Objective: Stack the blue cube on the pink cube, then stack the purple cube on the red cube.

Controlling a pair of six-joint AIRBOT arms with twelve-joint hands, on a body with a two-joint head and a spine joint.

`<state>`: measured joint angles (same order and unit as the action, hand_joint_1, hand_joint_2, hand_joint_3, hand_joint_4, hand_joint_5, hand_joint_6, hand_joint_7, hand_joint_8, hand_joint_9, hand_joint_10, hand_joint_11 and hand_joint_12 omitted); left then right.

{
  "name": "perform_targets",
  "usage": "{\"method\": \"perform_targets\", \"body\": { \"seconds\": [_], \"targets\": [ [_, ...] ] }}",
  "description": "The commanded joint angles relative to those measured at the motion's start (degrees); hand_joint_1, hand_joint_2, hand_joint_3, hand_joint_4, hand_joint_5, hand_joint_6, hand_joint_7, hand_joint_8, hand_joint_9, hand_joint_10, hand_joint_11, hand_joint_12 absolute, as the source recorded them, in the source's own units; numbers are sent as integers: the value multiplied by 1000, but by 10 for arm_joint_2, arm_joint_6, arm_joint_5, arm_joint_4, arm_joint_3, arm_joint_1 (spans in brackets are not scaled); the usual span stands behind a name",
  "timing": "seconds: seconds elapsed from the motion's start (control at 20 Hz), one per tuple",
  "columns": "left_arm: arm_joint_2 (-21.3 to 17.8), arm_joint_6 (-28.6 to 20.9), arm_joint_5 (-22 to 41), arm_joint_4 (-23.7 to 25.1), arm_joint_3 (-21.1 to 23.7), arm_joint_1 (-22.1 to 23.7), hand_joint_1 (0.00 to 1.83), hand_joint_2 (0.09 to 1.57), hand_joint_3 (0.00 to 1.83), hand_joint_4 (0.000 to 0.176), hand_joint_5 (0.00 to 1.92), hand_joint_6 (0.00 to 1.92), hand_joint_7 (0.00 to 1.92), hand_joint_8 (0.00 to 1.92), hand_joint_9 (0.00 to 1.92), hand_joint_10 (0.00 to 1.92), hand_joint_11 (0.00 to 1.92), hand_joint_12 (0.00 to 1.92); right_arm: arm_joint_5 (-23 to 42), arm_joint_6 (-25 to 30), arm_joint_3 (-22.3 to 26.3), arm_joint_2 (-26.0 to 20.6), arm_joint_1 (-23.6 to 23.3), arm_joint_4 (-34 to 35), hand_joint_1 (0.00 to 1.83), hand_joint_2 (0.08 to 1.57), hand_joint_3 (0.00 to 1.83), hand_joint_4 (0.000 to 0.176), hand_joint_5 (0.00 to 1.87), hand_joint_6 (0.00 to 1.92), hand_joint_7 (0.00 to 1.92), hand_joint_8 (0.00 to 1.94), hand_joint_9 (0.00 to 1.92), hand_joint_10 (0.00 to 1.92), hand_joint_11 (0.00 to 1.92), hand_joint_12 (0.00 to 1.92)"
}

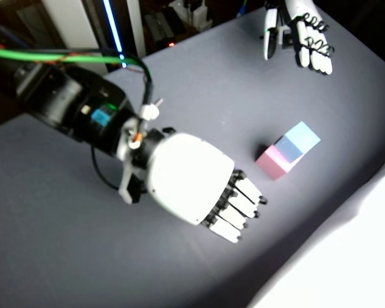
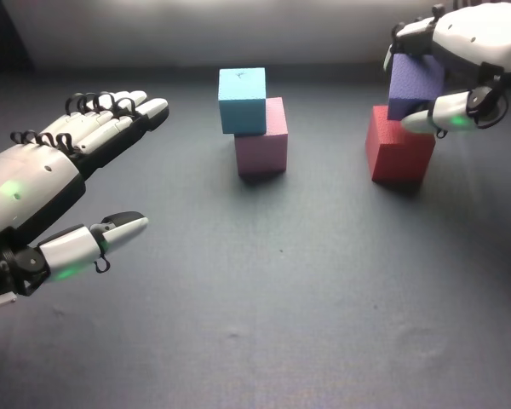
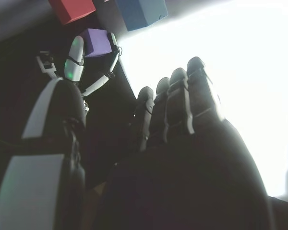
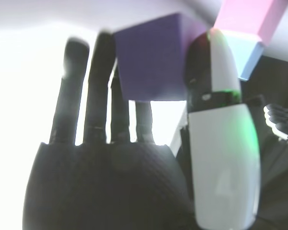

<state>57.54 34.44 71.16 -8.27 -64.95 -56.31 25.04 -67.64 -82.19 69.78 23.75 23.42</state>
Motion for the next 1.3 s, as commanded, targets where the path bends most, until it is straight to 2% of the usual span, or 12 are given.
{"method": "perform_targets", "body": {
  "seconds": [0.0, 0.05, 0.1, 0.2, 0.25, 0.3, 0.4, 0.5, 0.8, 1.0, 1.1, 1.25],
  "targets": [
    [-1, -3, 71, -2, -2, 2, 820, 1325, 0, 35, 71, 1, 0, 0, 0, 0, 8, 4, 61, 1, -5, 0, -6, -2, 1134, 1315, 0, 0, 661, 1521, 598, 1501, 522, 1313, 331, 1696],
    [-1, -3, 71, -2, -2, 2, 834, 1325, 0, 35, 72, 1, 0, 0, 0, 0, 1, 0, 58, 1, -7, 4, -6, -1, 1110, 1318, 0, 0, 657, 1570, 606, 1468, 572, 1075, 345, 1585],
    [0, -3, 71, -2, -2, 2, 830, 1326, 0, 43, 61, 0, 0, 0, 0, 0, 0, 0, 56, 1, -9, 7, -5, 0, 1273, 1292, 0, 0, 652, 1453, 617, 1433, 624, 1564, 401, 1697],
    [1, -4, 72, -2, -3, 2, 851, 1324, 0, 29, 70, 4, 0, 0, 0, 0, 0, 0, 53, 1, -10, 9, 3, 3, 1100, 1286, 0, 0, 664, 1434, 955, 1861, 1152, 1907, 1240, 1912],
    [2, -4, 72, -2, -3, 2, 852, 1327, 0, 28, 68, 3, 0, 0, 0, 0, 0, 0, 52, 1, -11, 10, 6, 6, 1145, 1322, 1, 0, 532, 1433, 754, 1712, 598, 1703, 617, 1919],
    [2, -4, 72, -3, -3, 2, 851, 1327, 0, 28, 70, 4, 0, 0, 0, 0, 0, 0, 52, 1, -11, 10, 9, 7, 1114, 1338, 1, 0, 491, 1532, 702, 1627, 476, 1523, 429, 1921],
    [2, -5, 74, -3, -3, 1, 861, 1327, 0, 9, 81, 7, 0, 0, 0, 0, 12, 6, 51, 1, -11, 10, 15, 13, 972, 1302, 0, 0, 391, 519, 439, 568, 398, 1202, 272, 1803],
    [2, -5, 76, -5, -3, 0, 824, 1330, 1, 31, 71, 1, 0, 0, 0, 0, 0, 1, 51, 1, -11, 10, 19, 19, 965, 1314, 0, 0, 376, 212, 377, 270, 354, 1157, 243, 1744],
    [1, -5, 79, -8, 0, -5, 888, 1333, 0, 6, 63, 0, 0, 0, 0, 0, 0, 0, 51, 1, -3, 9, 19, 22, 807, 1329, 2, 1, 162, 3, 182, 48, 11, 1141, 0, 1807],
    [-1, -5, 80, -10, 2, -6, 899, 1331, 0, 10, 66, 1, 0, 0, 0, 0, 4, 2, 58, 1, 7, 4, 20, 22, 765, 1327, 1, 75, 2, 0, 11, 2, 0, 618, 0, 1501],
    [-2, -5, 81, -11, 2, -7, 903, 1330, 0, 18, 63, 0, 0, 0, 0, 0, 0, 0, 64, 0, 14, -3, 20, 22, 812, 1327, 2, 98, 0, 0, 0, 0, 0, 785, 0, 1633],
    [-2, -5, 81, -13, 3, -9, 913, 1327, 0, 21, 62, 0, 0, 0, 0, 0, 0, 0, 73, 0, 25, -13, 23, 22, 748, 1329, 2, 91, 0, 0, 0, 0, 0, 793, 0, 1648]
  ]
}}
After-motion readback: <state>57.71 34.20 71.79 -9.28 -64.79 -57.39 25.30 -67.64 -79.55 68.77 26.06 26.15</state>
